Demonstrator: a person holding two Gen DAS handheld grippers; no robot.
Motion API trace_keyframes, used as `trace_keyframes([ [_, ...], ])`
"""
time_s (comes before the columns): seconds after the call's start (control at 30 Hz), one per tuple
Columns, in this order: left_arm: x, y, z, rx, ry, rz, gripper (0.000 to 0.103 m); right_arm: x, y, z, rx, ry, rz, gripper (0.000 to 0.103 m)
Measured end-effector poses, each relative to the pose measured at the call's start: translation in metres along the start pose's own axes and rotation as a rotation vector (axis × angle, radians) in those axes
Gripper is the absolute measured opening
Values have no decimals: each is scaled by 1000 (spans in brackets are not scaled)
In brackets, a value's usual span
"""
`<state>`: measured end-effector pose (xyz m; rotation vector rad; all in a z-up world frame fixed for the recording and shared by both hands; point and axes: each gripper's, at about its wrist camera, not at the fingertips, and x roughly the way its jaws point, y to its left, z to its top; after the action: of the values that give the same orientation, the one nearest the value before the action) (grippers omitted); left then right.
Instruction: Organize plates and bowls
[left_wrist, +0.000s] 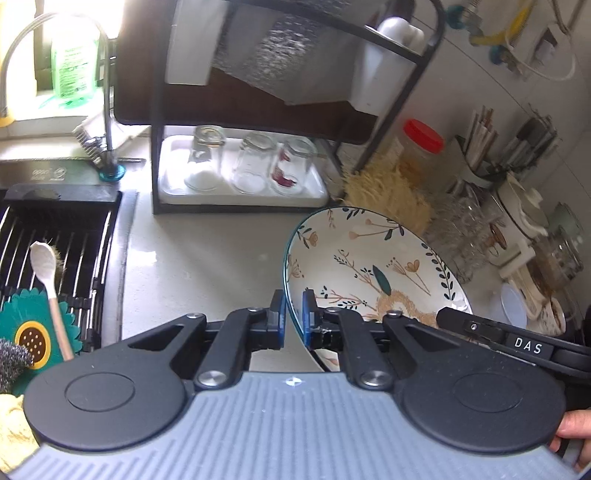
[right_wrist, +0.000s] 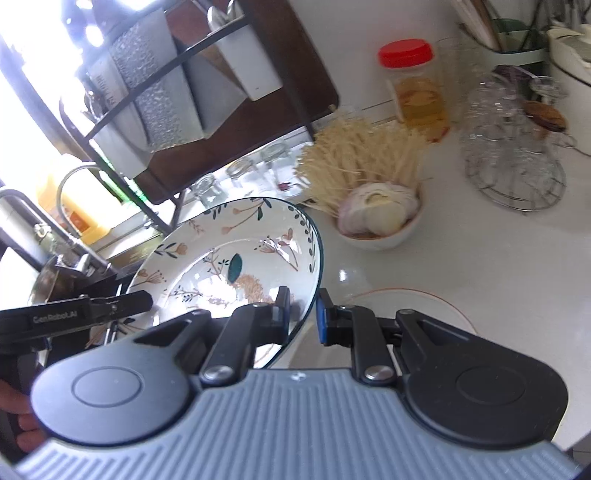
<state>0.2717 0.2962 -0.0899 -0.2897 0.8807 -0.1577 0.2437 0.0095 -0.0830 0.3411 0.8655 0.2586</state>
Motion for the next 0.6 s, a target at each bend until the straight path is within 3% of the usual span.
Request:
trace_keyframes([
  [0.2,11,-29,-9,72,47,-36,10,-23,-23,-16,80,-6,-43,18],
  [0.47,39,-62,-34,68,109,-86,10,-43,-63,-33,90,24,-96,19],
  [0.6,51,-82,-46,88,150,-76,10,-47,-83,-42,135,35,-130,19],
])
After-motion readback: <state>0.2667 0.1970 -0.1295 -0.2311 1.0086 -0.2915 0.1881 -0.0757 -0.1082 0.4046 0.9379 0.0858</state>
